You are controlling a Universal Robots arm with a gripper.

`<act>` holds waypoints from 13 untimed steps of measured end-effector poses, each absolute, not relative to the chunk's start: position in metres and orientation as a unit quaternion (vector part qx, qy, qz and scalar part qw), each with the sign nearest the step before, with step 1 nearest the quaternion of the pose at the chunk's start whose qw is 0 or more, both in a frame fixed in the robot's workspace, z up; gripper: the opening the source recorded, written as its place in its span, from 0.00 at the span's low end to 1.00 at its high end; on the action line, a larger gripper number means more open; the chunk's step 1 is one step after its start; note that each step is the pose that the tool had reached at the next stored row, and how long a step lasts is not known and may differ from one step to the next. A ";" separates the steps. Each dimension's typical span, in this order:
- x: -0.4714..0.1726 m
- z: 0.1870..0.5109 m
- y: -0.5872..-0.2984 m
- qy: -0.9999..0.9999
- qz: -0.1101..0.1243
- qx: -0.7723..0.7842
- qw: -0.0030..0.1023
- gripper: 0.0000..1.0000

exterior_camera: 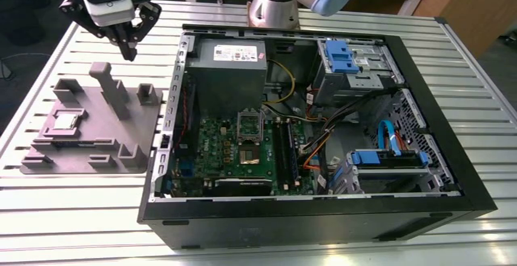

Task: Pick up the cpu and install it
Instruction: 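Reach for the cpu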

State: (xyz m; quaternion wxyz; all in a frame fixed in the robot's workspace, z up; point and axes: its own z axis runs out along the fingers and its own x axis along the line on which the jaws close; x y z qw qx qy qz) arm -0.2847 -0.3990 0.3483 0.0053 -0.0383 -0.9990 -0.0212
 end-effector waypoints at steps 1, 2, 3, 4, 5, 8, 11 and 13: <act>-0.285 0.348 -0.399 -0.999 -0.021 -0.038 0.005 0.10; -0.286 0.348 -0.399 -0.999 -0.021 -0.038 0.006 0.10; -0.286 0.348 -0.399 -0.999 -0.021 -0.038 0.006 0.10; -0.287 0.348 -0.399 -0.999 -0.021 -0.038 0.006 0.10; -0.287 0.348 -0.399 -0.999 -0.021 -0.038 0.006 0.10; -0.289 0.347 -0.399 -0.999 -0.021 -0.038 0.006 0.10; -0.291 0.347 -0.399 -0.999 -0.021 -0.038 0.007 0.10; -0.293 0.347 -0.399 -0.999 -0.021 -0.038 0.007 0.10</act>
